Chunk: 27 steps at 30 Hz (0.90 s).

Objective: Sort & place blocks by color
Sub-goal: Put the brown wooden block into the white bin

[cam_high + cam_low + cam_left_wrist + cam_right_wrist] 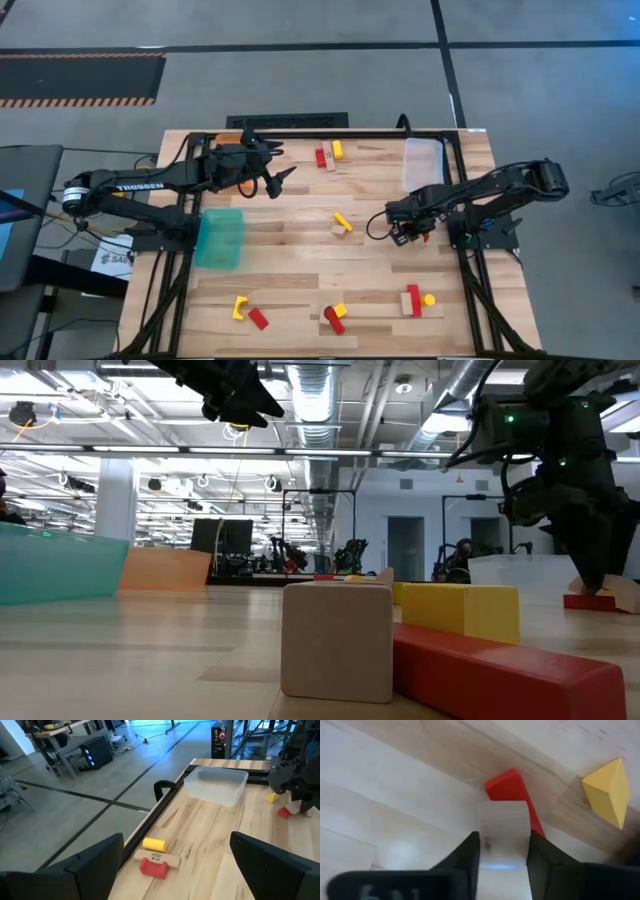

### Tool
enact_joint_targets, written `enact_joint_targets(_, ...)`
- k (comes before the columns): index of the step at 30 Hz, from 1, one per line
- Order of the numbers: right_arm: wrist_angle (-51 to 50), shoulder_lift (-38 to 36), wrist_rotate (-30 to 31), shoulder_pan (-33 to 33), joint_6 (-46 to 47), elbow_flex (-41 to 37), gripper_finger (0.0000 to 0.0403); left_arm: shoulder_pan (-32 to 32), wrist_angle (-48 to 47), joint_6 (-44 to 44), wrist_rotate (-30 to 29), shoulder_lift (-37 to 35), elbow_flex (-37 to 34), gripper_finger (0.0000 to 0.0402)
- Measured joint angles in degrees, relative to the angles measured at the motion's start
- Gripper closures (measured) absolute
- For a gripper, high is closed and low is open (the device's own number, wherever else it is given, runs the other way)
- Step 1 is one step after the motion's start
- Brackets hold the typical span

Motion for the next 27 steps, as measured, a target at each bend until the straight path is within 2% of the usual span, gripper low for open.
enact_joint_targets(7,-0.9,-5.2,1.1,-0.6,-2.4,9.6,0.0292,0.0,0.0,-0.1,0.0,0.0,0.0,0.0044)
enact_joint_targets(12,-6.8,-9.6,9.9,-5.4,-6.6,18.5,0.0292,0.0,-0.4,-1.2,1.1,0.0,0.0,0.0044)
enact_joint_targets(17,-12.6,-11.8,19.5,-17.8,-14.7,21.6,0.0292,0.1,-1.0,-1.4,1.2,0.0,0.0,0.0044)
enact_joint_targets(22,-12.1,-9.8,20.7,-33.8,-25.4,21.6,0.0292,0.1,-1.6,-3.4,1.2,0.0,0.0,0.0044)
enact_joint_targets(27,-10.8,-2.8,20.6,-43.4,-33.6,21.6,0.0288,0.1,-3.6,-6.3,1.3,0.0,0.0,0.0044)
